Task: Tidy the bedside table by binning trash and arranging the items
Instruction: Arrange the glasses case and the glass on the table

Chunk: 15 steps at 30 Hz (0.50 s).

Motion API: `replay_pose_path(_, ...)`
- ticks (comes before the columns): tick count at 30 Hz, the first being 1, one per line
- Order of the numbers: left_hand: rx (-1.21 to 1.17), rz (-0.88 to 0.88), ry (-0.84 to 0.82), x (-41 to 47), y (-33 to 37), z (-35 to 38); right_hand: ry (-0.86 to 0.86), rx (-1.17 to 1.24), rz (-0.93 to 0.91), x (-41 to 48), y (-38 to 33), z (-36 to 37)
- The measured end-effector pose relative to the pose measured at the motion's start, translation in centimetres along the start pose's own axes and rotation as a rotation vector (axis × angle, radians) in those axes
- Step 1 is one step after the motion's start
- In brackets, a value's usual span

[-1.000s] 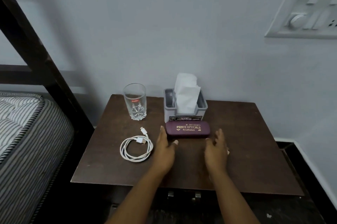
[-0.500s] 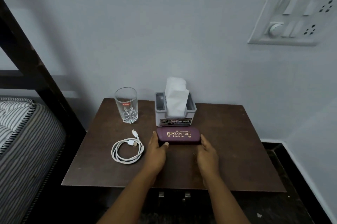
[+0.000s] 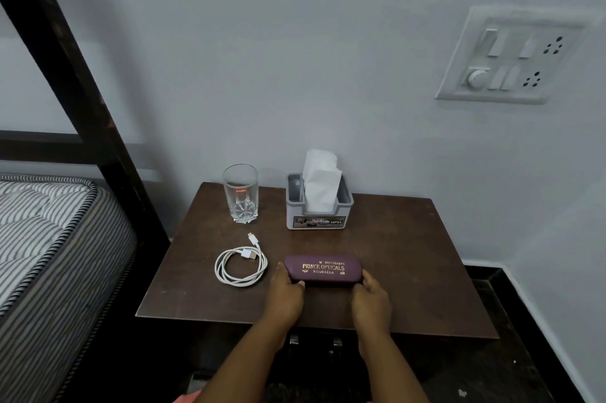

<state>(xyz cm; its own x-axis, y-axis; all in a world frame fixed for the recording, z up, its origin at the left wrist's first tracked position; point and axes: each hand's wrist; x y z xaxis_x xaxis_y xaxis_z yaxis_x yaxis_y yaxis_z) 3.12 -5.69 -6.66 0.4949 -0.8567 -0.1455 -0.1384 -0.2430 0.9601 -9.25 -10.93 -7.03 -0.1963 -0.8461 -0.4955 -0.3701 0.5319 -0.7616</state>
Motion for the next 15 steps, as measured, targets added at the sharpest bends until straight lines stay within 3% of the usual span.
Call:
replay_pose_path(4,0.049,-0.043,0.016,0.0,-0.1,-0.1,0.026,0.036,0.021,-0.1,0.0,-0.6)
replay_pose_path(8,0.149,0.099,0.202,0.2,1.9,-1.2,0.032,0.241,0.036,1.6,-1.0,-1.4)
replay_pose_path(12,0.075,0.266,0.251,1.5,2.8,-2.1,-0.202,0.507,0.070,3.8,-2.2,-1.8)
replay_pose_path(15,-0.143,0.195,0.212,2.9,3.8,-1.8,-0.332,0.483,-0.003,5.2,-2.8,-2.0)
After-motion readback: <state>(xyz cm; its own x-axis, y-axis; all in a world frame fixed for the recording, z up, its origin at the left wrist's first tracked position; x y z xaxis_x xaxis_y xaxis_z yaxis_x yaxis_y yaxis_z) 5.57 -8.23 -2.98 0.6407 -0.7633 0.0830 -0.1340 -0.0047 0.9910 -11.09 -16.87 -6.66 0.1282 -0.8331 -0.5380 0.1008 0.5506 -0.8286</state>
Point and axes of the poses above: each hand's wrist, its own x-axis towards the middle knuckle, its own z-axis out of the palm, y = z × x, and after that the axes turned 14 degrees about z, right-handed
